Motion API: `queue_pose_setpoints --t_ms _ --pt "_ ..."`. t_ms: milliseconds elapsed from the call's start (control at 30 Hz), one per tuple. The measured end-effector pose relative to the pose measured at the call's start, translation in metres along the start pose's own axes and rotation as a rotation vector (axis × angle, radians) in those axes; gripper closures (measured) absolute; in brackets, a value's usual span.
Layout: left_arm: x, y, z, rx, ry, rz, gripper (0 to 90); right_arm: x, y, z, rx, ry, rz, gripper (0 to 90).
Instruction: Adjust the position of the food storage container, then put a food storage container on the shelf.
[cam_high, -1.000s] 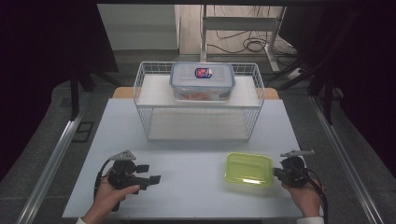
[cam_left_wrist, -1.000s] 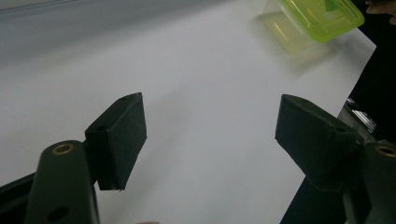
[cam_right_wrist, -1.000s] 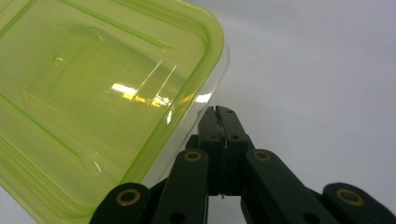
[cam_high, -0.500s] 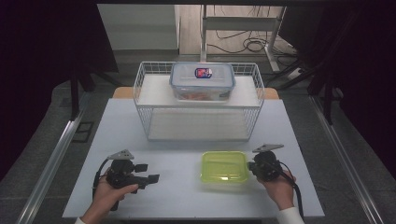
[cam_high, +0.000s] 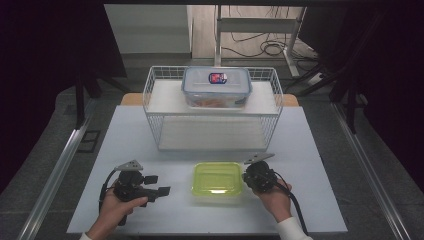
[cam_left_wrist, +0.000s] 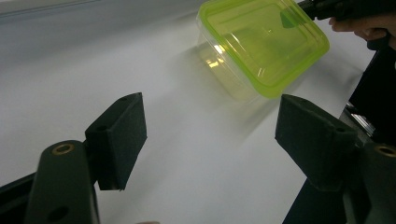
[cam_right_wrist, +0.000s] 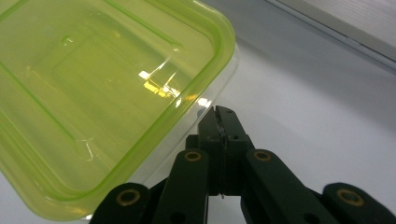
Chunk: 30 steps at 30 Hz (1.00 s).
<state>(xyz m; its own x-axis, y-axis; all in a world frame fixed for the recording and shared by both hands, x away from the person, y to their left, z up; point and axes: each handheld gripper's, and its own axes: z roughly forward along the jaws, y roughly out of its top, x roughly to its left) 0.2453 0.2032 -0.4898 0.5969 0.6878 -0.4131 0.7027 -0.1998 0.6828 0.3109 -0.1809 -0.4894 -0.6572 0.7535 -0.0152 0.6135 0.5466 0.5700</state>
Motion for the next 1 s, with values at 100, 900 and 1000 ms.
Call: queue_pose_setpoints --t_ms 100,900,1000 --pt "0.0 0.0 0.001 0.001 0.0 -0.001 24.3 0.001 0.002 0.003 0.001 0.009 -0.003 88.9" --pt "-0.008 0.005 0.006 -0.024 0.019 -0.017 24.1 -0.034 -0.021 -0.034 -0.148 0.133 0.13 70.7" --pt "-0.014 0.009 0.008 -0.033 0.014 -0.011 23.5 -0.033 -0.02 -0.035 -0.158 0.176 0.15 55.5"
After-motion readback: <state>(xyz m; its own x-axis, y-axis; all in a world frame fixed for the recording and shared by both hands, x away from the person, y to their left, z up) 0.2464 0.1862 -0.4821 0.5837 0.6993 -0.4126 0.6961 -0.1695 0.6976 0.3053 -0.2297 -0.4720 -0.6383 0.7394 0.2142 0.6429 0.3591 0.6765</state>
